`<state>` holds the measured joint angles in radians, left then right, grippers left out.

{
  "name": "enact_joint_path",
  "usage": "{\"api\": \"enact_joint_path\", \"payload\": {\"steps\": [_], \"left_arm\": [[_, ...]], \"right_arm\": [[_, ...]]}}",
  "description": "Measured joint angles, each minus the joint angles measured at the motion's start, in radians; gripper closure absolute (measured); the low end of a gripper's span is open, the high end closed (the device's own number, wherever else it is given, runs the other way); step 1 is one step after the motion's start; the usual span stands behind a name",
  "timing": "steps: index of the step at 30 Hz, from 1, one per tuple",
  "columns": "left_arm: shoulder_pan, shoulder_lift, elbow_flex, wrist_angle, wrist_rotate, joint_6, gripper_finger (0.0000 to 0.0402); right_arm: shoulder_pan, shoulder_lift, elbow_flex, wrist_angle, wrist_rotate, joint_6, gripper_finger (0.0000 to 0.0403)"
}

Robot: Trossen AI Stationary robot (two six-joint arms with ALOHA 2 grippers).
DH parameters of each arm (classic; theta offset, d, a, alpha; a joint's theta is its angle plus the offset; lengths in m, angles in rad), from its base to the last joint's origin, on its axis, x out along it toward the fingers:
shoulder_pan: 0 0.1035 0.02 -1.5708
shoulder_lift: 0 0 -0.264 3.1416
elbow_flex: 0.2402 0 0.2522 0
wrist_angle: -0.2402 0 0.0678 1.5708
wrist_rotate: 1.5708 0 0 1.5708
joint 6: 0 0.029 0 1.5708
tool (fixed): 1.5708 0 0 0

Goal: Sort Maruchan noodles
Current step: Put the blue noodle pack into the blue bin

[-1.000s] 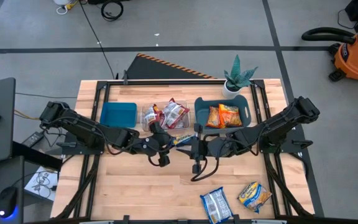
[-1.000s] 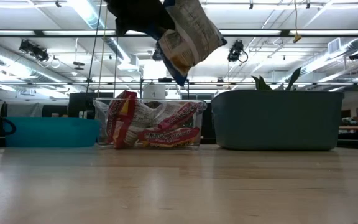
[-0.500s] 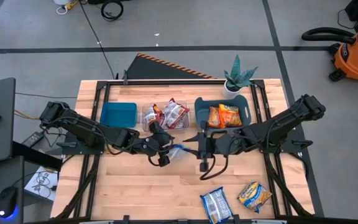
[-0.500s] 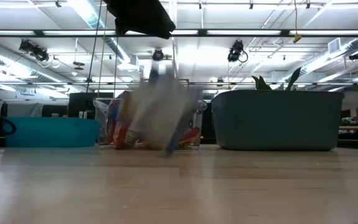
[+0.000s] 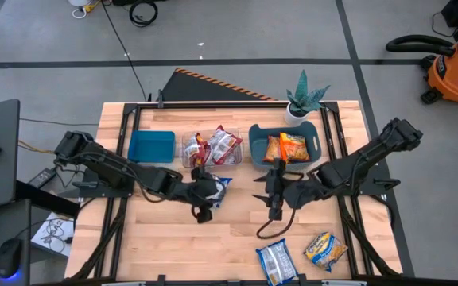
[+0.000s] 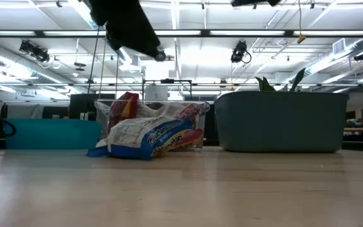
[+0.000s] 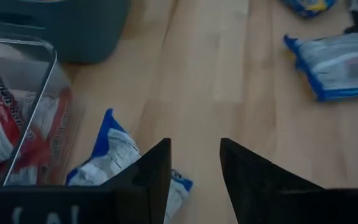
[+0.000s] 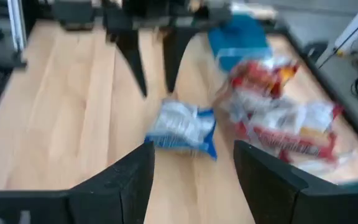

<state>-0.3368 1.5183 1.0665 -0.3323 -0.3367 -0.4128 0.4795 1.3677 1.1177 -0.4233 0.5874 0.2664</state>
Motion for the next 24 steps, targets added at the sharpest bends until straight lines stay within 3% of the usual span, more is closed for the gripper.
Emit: {"api": "enact_joint_path", "payload": {"steps": [8, 15, 24], "left_arm": [[-0.027, 0.125, 0.040, -0.060, -0.154, 0.006, 0.0212], [0.021, 0.233, 0.093, -0.061, -0.194, 0.107, 0.0149], [0.055, 0.321, 0.100, -0.039, -0.200, 0.159, 0.0159]], "right_arm": [[0.024, 0.021, -0.118, 0.043, 0.067, 0.069, 0.0178], [0.023, 0.021, -0.171, 0.136, 0.073, 0.040, 0.0178], [0.023, 0.021, -0.181, 0.146, 0.076, 0.037, 0.0178]]}}
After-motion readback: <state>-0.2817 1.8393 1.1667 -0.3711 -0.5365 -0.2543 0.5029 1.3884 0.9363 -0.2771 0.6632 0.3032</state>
